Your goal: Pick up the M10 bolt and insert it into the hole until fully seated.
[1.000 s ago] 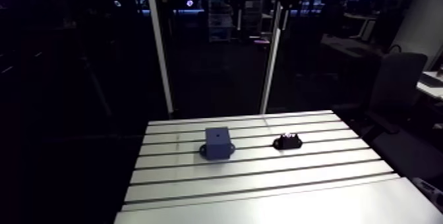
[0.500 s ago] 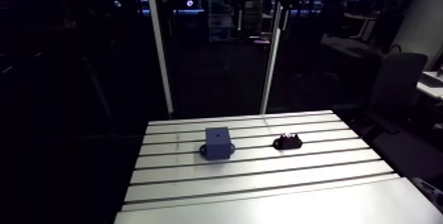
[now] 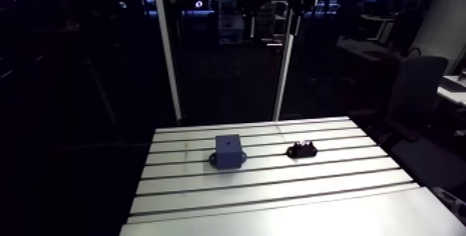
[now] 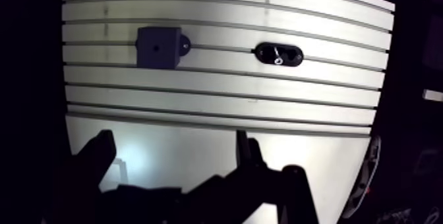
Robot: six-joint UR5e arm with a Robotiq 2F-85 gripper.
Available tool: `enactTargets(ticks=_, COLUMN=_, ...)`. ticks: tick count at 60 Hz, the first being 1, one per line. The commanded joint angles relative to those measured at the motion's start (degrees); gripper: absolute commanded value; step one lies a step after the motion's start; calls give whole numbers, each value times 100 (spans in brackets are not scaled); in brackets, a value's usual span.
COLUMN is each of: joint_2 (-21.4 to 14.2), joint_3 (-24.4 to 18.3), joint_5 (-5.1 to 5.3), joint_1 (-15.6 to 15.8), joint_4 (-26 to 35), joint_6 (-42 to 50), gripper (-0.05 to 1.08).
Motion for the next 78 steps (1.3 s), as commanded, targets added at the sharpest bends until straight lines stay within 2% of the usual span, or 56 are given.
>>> enactTargets(ticks=1, joint_2=0, joint_3=373, joint_5=-76, joint_1=-103, joint_4=-423, joint_6=-198, gripper=1)
enactTargets(ticks=6, joint_2=0, joint_3=619, joint_5=-208, joint_1=-243, joint_4=-695, joint_6=-321, gripper=1)
enactTargets(ticks=10, joint_2=8, joint_3=763, joint_5=-239, joint_1=-331, joint_4=-905, joint_6=-384, gripper=1)
enactTargets(ticks=14, joint_2=16, joint_3=874, joint_5=-224, joint_1=-529, joint_4=-1059, joint_6=-422, gripper=1)
enactTargets(ticks=27, joint_2=119, joint_3=1023, joint_5=-207, joint_1=-693, joint_4=-1159, joint_6=-546, gripper=1)
enactTargets(ticks=37, joint_2=316, joint_3=1345, joint_5=-190, joint_1=-835, joint_4=-1890, joint_6=-573, gripper=1)
enactTargets(ticks=43, joint_2=441, joint_3=1470, joint_5=-197, joint_1=-937, joint_4=-2059, joint_6=-572, gripper=1)
enactTargets(ticks=56, joint_2=723, joint_3=1590, joint_5=-180, joint_1=-1093, joint_4=-2327, joint_6=-582, gripper=1)
enactTargets(ticks=78, joint_2=1066, joint_3=1644, joint_5=-180, joint_1=-1216, joint_4=-2413, joint_6=-713, gripper=1)
